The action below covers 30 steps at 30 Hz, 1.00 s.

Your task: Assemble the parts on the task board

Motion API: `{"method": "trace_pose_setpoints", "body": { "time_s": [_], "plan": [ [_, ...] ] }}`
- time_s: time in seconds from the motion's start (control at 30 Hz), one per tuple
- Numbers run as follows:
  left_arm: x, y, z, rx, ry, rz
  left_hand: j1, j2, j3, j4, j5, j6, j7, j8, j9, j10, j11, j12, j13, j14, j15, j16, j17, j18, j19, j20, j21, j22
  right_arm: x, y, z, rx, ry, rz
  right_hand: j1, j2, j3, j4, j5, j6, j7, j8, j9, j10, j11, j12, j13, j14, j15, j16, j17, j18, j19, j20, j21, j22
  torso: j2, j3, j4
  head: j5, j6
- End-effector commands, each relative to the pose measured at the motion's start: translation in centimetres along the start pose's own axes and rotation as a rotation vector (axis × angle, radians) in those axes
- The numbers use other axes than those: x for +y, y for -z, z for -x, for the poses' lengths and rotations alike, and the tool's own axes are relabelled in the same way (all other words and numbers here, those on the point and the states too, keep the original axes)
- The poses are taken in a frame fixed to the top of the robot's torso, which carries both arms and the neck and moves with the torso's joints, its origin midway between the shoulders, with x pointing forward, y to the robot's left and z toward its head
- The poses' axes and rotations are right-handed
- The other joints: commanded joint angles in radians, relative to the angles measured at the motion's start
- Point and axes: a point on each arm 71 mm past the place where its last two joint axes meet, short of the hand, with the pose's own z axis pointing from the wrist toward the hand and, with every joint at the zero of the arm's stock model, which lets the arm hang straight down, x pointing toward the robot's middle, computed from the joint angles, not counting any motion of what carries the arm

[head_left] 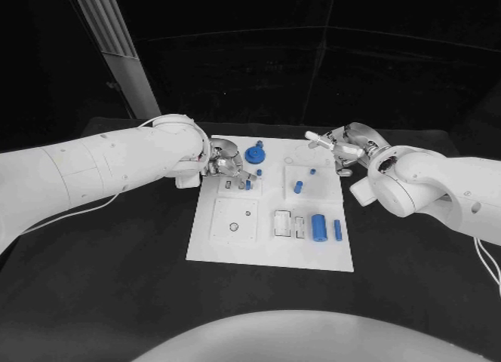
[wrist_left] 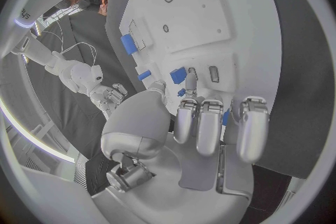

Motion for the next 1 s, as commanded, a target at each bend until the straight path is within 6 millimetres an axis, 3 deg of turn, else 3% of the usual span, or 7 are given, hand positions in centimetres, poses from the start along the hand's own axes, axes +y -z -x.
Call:
{"method": "trace_pose_setpoints", "body": {
  "time_s": [0.03, 0.6, 1.0],
  "plan": [
    [-0.21, -0.13, -0.07, 0.013, 0.003, 0.0, 0.016, 0.003, -0.004, -0.001, 0.003, 0.01, 0.0, -0.01, 0.003, 0.108, -0.008, 0.002, 0.263, 0.102, -0.007, 0.003, 0.263, -0.006, 0.105, -0.007, 0.004, 0.263, 0.06, -0.03, 0.06, -0.009, 0.006, -0.002, 0.008, 0.001, -0.007, -0.001, 0.005, -0.004, 0.0, 0.004, 0.001, 0.104, 0.001, 0.003, 0.263, 0.104, -0.002, 0.002, 0.263, 0.007, 0.005, 0.0, 0.003, 0.099, 0.0, 0.0, 0.0004, -0.002, -0.001],
    [-0.36, -0.65, -0.24, 0.041, -0.004, 0.02, 0.061, 0.003, 0.006, -0.001, 0.014, 0.019, -0.003, -0.035, 0.02, 0.108, -0.01, 0.002, 0.263, 0.102, -0.01, 0.003, 0.263, -0.006, 0.105, -0.009, 0.004, 0.263, 0.06, -0.1, -0.11, -0.004, 0.005, -0.012, 0.02, 0.004, -0.009, -0.002, 0.012, -0.008, -0.001, 0.011, 0.002, 0.104, 0.001, 0.003, 0.263, 0.104, -0.003, 0.002, 0.263, 0.008, 0.004, -0.001, -0.001, 0.098, 0.0, 0.0001, 0.0006, -0.005, -0.003],
    [-0.63, -0.82, -0.47, 0.052, -0.008, 0.022, 0.114, 0.002, 0.023, 0.0, 0.07, 0.031, -0.005, -0.069, 0.045, 0.108, -0.013, 0.002, 0.263, 0.102, -0.012, 0.003, 0.263, -0.006, 0.105, -0.012, 0.004, 0.263, 0.09, -0.1, -0.28, 0.001, 0.008, -0.015, 0.028, 0.006, -0.011, -0.002, 0.018, -0.011, -0.001, 0.016, 0.002, 0.104, 0.001, 0.003, 0.263, 0.104, -0.003, 0.002, 0.263, 0.009, 0.001, -0.002, -0.007, 0.096, 0.0, -0.0002, 0.0015, -0.01, -0.003]
  ]
}}
